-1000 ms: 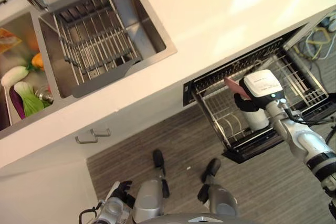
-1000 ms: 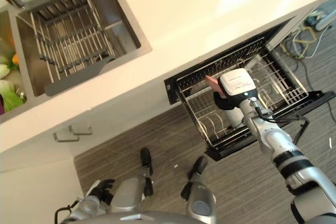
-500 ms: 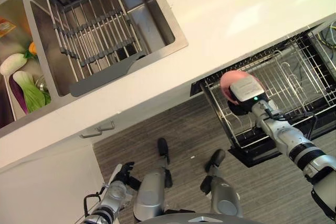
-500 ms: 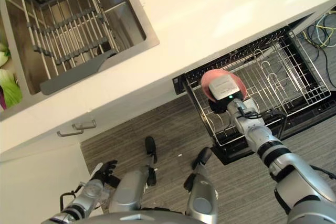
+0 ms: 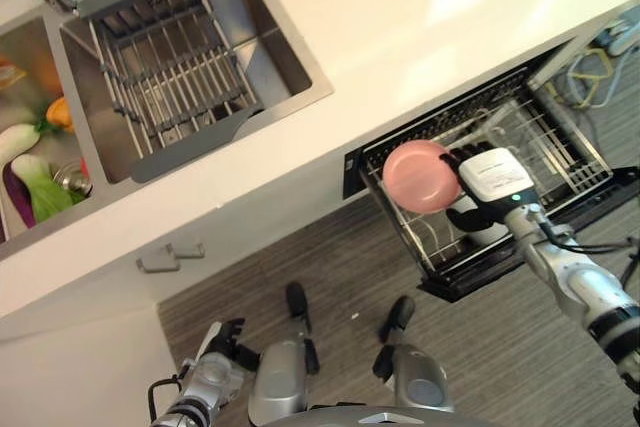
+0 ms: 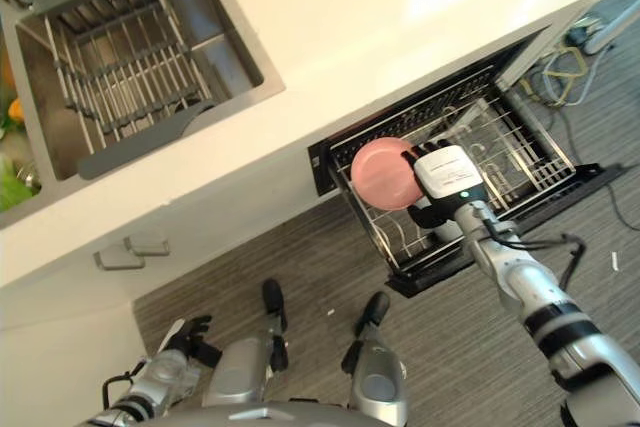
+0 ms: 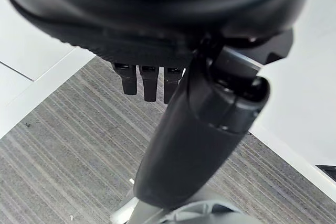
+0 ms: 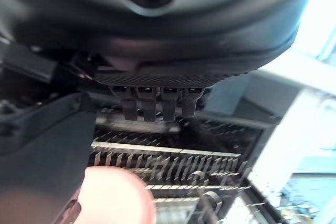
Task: Place the dishes in the dishwasher.
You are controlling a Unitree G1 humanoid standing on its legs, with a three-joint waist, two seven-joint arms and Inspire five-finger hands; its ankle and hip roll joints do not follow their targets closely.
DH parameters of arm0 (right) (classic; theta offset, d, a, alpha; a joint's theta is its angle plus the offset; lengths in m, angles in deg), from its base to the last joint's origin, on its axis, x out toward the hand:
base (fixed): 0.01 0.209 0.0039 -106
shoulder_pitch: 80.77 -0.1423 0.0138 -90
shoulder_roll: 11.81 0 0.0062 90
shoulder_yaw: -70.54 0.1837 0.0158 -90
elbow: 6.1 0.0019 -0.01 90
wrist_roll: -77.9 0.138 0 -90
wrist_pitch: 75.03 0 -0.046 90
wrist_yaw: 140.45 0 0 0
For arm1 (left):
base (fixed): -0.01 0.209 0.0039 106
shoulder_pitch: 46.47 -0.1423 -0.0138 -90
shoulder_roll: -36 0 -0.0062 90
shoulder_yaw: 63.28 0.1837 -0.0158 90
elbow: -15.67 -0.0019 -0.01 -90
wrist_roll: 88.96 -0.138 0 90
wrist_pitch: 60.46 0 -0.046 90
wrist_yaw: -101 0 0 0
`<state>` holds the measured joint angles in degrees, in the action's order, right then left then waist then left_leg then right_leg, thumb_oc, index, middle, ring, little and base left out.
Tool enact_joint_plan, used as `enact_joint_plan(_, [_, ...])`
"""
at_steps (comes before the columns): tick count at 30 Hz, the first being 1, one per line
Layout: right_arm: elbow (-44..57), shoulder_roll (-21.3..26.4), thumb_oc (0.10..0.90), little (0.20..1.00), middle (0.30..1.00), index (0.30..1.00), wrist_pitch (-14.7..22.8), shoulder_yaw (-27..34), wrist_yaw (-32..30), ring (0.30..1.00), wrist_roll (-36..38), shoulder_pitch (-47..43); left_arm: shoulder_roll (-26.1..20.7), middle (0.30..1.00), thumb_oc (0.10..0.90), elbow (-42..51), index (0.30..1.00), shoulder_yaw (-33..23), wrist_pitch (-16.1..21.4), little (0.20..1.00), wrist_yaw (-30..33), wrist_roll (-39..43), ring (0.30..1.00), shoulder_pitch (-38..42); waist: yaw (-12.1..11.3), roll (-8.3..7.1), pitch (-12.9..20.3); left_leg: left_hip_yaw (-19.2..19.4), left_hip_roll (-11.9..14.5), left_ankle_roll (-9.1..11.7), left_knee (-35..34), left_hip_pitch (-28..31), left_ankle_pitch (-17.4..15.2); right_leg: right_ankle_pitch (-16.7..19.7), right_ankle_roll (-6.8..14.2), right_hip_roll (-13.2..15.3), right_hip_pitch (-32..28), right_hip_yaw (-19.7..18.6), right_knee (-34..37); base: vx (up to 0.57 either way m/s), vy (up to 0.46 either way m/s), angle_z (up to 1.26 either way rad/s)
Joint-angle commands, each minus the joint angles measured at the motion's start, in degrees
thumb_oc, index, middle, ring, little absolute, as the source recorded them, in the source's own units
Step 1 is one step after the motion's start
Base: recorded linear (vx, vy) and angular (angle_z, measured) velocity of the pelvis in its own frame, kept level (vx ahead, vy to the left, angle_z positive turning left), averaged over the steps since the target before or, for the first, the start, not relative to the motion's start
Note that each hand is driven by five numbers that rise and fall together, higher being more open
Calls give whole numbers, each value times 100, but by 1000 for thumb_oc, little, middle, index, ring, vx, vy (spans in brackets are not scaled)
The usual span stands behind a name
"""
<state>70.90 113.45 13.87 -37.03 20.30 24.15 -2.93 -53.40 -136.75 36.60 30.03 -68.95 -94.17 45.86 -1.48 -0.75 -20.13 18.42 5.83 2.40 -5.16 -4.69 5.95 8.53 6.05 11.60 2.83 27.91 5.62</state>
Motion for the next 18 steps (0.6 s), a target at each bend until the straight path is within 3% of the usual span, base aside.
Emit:
enact_joint_plan(1, [111, 493, 800, 900, 900, 900, -178, 426, -555, 900, 486, -49, 119, 900, 800, -271, 900, 183, 52, 900, -144, -228, 900, -89, 5, -103, 746, 206, -13, 170, 28, 278, -608, -268, 588, 303, -171, -78, -117, 186, -15, -10])
enact_joint_plan(4, [727, 490, 800, 900, 900, 900, -195, 1507, -622, 900, 690, 760, 156, 900, 800, -417, 900, -23, -22, 900, -230, -432, 900, -157, 162, -146, 1045, 305, 7, 144, 26, 634, -758, -371, 563, 216, -397, -180, -105, 149, -14, -5])
enact_joint_plan(8, [1241, 298, 800, 900, 900, 900, -227, 2437, -710, 900, 970, 1482, 206, 900, 800, -479, 900, -130, -59, 900, -231, -491, 900, -170, 250, -156, 1218, 418, 38, 139, 25, 858, -851, -438, 543, 152, -510, -287, -100, 91, -3, -34])
enact_joint_plan(10, [1387, -30, 800, 900, 900, 900, -277, 2936, -801, 900, 1285, 1872, 243, 900, 800, -490, 900, -202, -69, 900, -209, -464, 900, -162, 339, -155, 1306, 477, 56, 137, 22, 939, -877, -460, 531, 113, -543, -349, -98, 84, -8, -24])
enact_joint_plan(11, [1258, -524, 800, 900, 900, 900, -400, 3365, -934, 900, 1623, 2276, 296, 900, 800, -434, 900, -277, -84, 900, -169, -396, 900, -164, 439, -142, 1363, 511, 58, 126, 21, 996, -891, -480, 510, 93, -581, -375, -100, 84, -11, -21])
enact_joint_plan(13, [1082, -788, 800, 900, 900, 900, -468, 3531, -977, 900, 1782, 2490, 306, 900, 800, -387, 900, -260, -100, 900, -156, -358, 900, -174, 444, -148, 1388, 514, 58, 121, 21, 1010, -902, -492, 500, 82, -596, -376, -101, 47, -8, -9])
enact_joint_plan(14, [779, -1036, 574, 561, 561, 561, -526, 3581, -1028, 561, 1956, 2623, 330, 900, 800, -346, 900, -263, -101, 900, -152, -342, 900, -196, 472, -139, 1409, 517, 61, 118, 19, 1020, -905, -499, 493, 81, -606, -376, -102, 32, -2, -10])
enact_joint_plan(15, [417, -1241, 400, 300, 300, 300, -597, 3635, -1054, 300, 2167, 2747, 355, 900, 800, -281, 900, -261, -115, 900, -162, -308, 900, -233, 496, -130, 1425, 513, 52, 113, 16, 1029, -911, -505, 485, 75, -619, -372, -102, 37, -4, -12])
enact_joint_plan(18, [-1703, -1814, 400, 300, 300, 300, -688, 3463, -1204, 300, 3165, 2683, 411, 900, 800, -203, 900, -142, -116, 900, -213, -160, 900, -317, 489, -84, 1431, 445, 41, 105, 16, 1008, -918, -526, 471, 78, -657, -325, -104, 36, -10, 3])
